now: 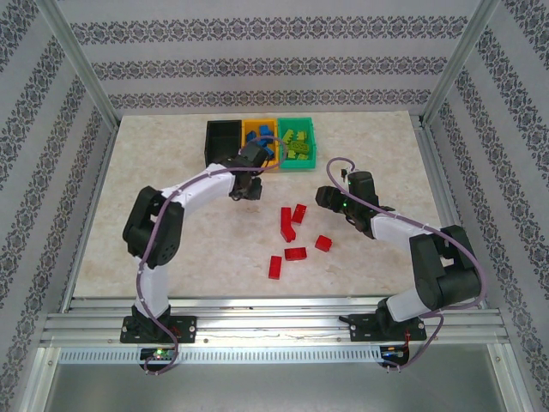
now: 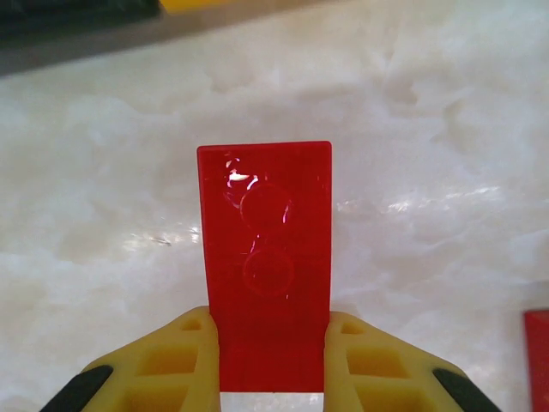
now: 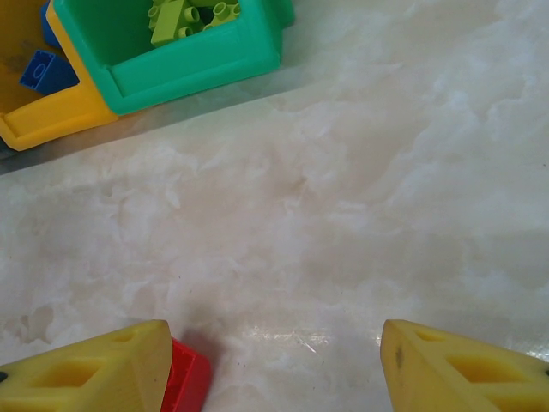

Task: Sort the legos into containers by color
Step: Pick up the lego from the center of the table, then place the lego in the container.

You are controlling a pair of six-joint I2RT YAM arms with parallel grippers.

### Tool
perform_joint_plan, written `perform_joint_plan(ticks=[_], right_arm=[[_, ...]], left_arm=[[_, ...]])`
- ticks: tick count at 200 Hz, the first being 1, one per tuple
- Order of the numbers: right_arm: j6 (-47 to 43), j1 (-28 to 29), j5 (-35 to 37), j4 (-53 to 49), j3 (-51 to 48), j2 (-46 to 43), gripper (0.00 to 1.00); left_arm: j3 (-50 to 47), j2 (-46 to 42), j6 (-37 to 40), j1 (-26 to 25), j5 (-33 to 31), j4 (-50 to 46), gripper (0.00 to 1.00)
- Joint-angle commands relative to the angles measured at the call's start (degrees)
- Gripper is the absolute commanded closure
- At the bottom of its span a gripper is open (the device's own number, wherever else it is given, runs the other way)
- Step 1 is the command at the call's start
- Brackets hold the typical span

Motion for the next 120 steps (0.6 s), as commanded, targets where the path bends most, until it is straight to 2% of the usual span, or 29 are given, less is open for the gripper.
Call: perform_joint_plan(ticks=[1, 26, 62, 80, 96, 110, 120], right_arm=[[0.7, 0.3, -1.3, 1.6, 0.5, 0.6, 0.34], [0.6, 0.3, -1.2, 1.5, 0.5, 0.5, 0.34], [0.4, 0.3, -1.1, 1.7, 0.5, 0.4, 0.34], [0.4, 0.3, -1.2, 1.6, 0.6, 0.5, 0.34], [0.4, 0.3, -1.2, 1.8, 0.6, 0.6, 0.34], [0.4, 0.2, -1.3, 1.6, 0.8, 0.8, 0.34], [0.4, 0.2, -1.4, 1.6, 0.8, 0.8, 0.34]], left_arm=[[2.2, -1.8, 1.2, 4.0, 1.0, 1.6, 0.81], [7.8, 0.3, 3.6, 7.7, 2.4, 0.4, 0.81], [20.2, 7.7, 6.3, 12.0, 3.2, -4.6, 0.8], [27.2, 11.6, 7.5, 13.0, 3.2, -7.8, 0.61], [33.0, 14.4, 8.3, 13.1, 3.3, -11.7, 0.4], [33.8, 14.4, 8.0, 12.9, 3.7, -12.7, 0.33], [31.6, 12.9, 7.6, 12.6, 4.2, -11.5, 0.32]])
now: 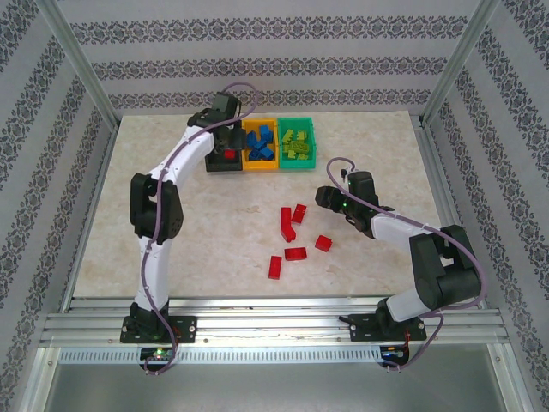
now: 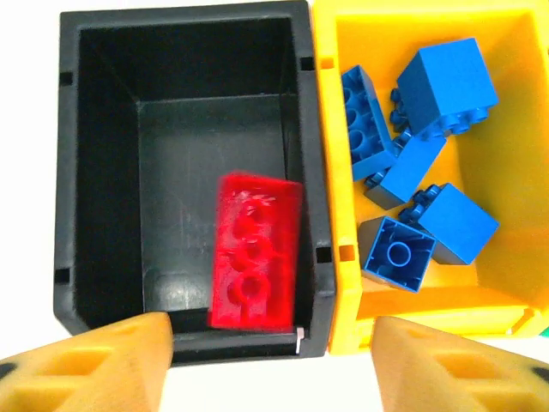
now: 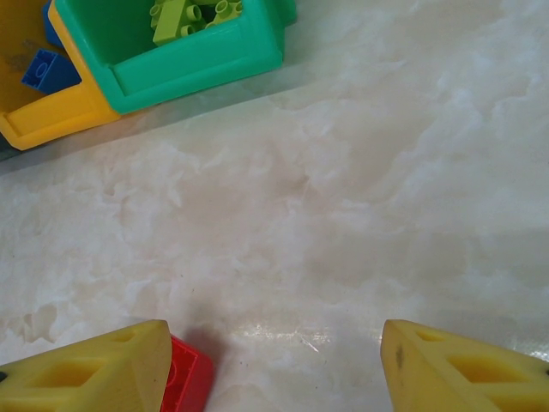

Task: Sort the legos into containers by color
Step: Place the lego in the container, then pick up the lego from the center of the table.

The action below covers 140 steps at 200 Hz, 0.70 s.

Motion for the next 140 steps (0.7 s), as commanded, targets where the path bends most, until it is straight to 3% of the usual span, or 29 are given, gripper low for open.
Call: perform_joint_plan(ticks=[1, 62, 140], right_arm=[[0.2, 0.2, -1.2, 1.6, 0.8, 0.6, 0.34], [1.2, 0.1, -3.1, 2.2, 1.2, 2.0, 0.34], [2.8, -0.4, -3.4, 4.1, -0.3, 1.0, 0.34]], left_arm=[[-0.1, -1.5, 0.8, -0.5, 1.2, -5.0, 0.32], [-25.9, -15.6, -0.3, -8.3, 7.7, 11.5, 0.28], [-36.0, -19.2, 2.9, -19.9, 11.6, 20.6, 0.29]])
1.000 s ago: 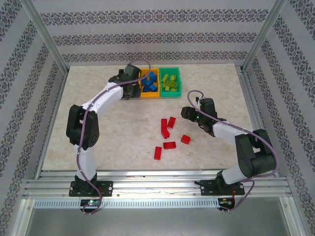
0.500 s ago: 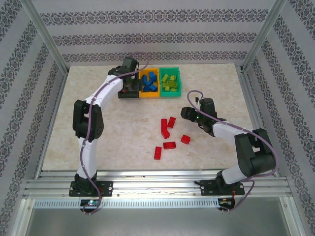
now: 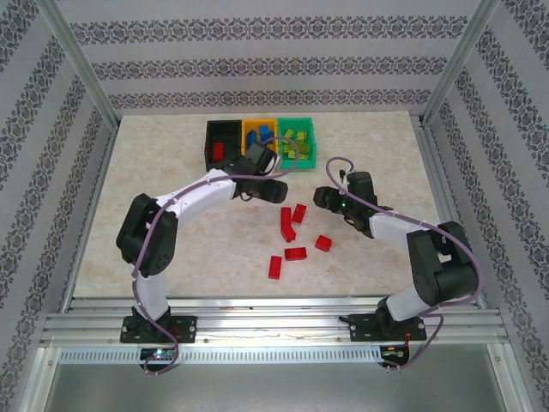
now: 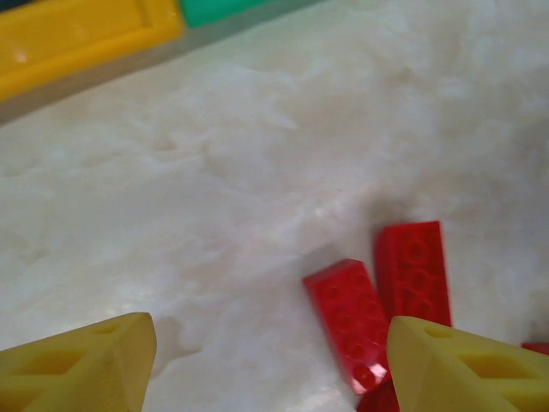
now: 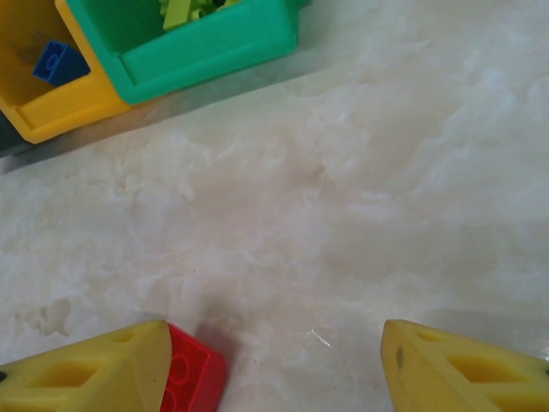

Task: Sort the legos into containers by color
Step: Pick up the lego from the center of the table.

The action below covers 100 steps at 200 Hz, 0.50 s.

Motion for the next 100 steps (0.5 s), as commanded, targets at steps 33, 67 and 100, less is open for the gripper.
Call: perform_joint_plan(ticks=[33, 67, 100], right_arm=[[4.4, -2.7, -4.1, 4.9, -1.4, 0.6, 0.34], [9.7, -6.9, -6.9, 11.8, -5.4, 0.5, 0.34], [11.8, -9.5, -8.0, 14.4, -7.2, 0.4, 0.34]], left_arm=[[-1.4, 0.7, 3.1, -4.3, 1.9, 6.3, 0.29], [-0.7, 2.5, 4.5, -5.5, 4.3, 7.2, 0.29], [4.3, 7.0, 6.4, -6.5, 4.4, 2.6, 0.29]])
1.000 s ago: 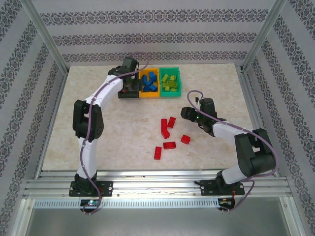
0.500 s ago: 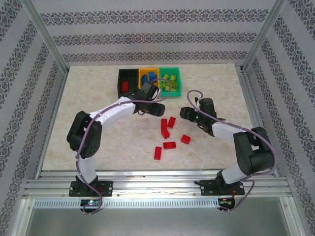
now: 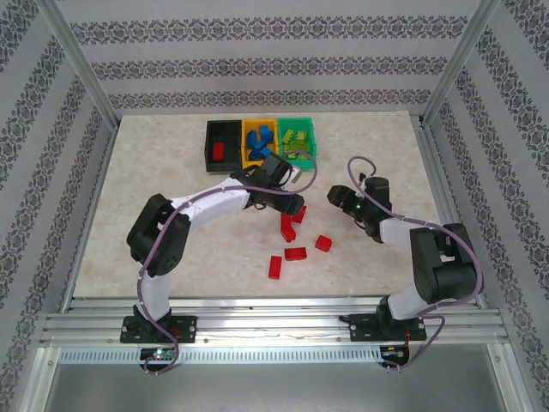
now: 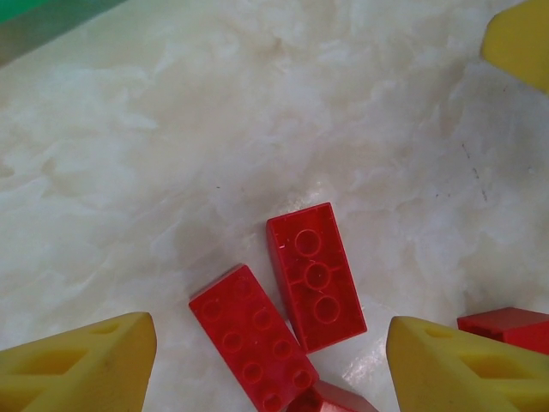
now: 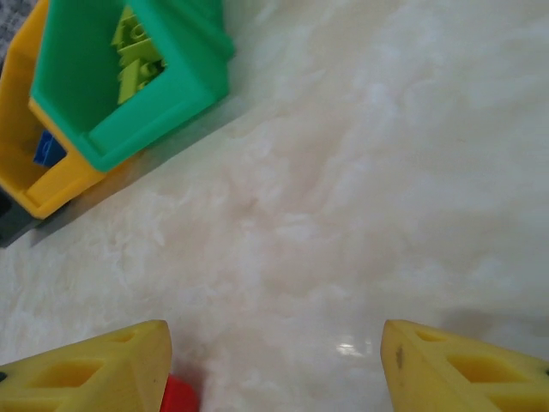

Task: Sort the legos into containers by color
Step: Pick up the lego from the center of the table.

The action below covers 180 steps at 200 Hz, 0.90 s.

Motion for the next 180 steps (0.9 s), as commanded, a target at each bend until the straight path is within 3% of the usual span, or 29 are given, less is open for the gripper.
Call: perform_joint_plan(ticks=[1, 91, 180], right_arm=[[3.2, -1.1, -2.5, 5.1, -1.1, 0.2, 0.34], [3.5, -2.4, -3.1, 5.7, -1.5, 0.1, 0.34], [3.9, -2.5, -3.6, 6.5, -1.6, 0.2, 0.34]], left_arm=[[4.6, 3.5, 2.9, -1.4, 1.2, -2.4, 0.29], [20.5, 16.3, 6.1, -5.7, -7.2, -17.7, 0.29], [25.9, 22.0, 6.4, -6.3, -7.7, -22.5, 0.31]])
